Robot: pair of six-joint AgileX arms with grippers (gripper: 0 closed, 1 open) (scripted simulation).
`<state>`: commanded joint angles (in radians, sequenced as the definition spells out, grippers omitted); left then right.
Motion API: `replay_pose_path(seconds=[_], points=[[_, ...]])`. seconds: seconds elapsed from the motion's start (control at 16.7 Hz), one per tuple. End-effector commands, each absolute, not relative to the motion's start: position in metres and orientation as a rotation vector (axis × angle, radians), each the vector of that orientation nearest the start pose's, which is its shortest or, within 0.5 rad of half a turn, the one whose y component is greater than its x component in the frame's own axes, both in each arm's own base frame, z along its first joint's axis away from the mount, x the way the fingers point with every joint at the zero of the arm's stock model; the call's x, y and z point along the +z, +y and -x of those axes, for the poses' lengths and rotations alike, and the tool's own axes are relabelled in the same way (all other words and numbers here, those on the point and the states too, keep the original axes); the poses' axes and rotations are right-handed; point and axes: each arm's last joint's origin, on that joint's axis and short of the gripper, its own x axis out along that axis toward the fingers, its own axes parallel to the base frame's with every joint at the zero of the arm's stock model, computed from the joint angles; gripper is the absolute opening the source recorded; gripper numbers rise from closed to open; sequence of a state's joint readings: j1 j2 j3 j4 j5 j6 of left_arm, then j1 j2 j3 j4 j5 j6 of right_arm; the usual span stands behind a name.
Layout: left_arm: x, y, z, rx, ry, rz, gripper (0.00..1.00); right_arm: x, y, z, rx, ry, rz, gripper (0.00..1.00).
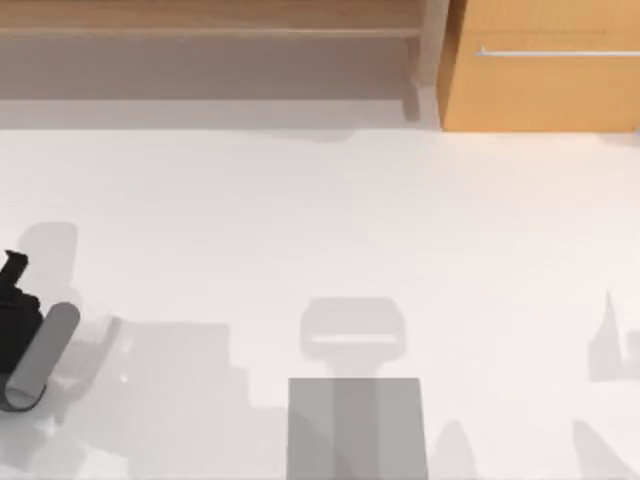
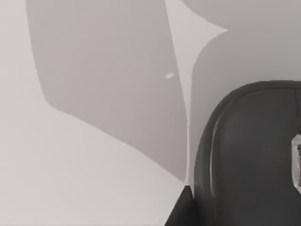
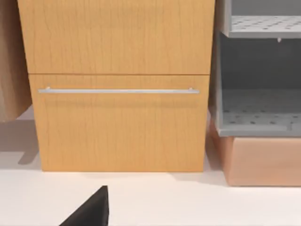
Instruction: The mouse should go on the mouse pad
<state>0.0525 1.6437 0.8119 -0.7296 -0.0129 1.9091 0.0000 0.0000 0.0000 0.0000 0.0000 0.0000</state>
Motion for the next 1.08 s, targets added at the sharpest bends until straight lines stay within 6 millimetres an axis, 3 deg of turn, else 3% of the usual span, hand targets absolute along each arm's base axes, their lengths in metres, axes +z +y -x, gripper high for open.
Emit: replay_pose_path(seconds=[0.54,1.08], points=[[0.212,0.013,-0.252,-1.414,1.067,-1.431,0.0,0.16,-0.001,-0.106,0.0,0.0,0.0,1.0],[0.212,0.005,-0.259,-1.379,1.108,-1.38,0.0,0.16,-0.001,-0.106,0.0,0.0,0.0,1.0]])
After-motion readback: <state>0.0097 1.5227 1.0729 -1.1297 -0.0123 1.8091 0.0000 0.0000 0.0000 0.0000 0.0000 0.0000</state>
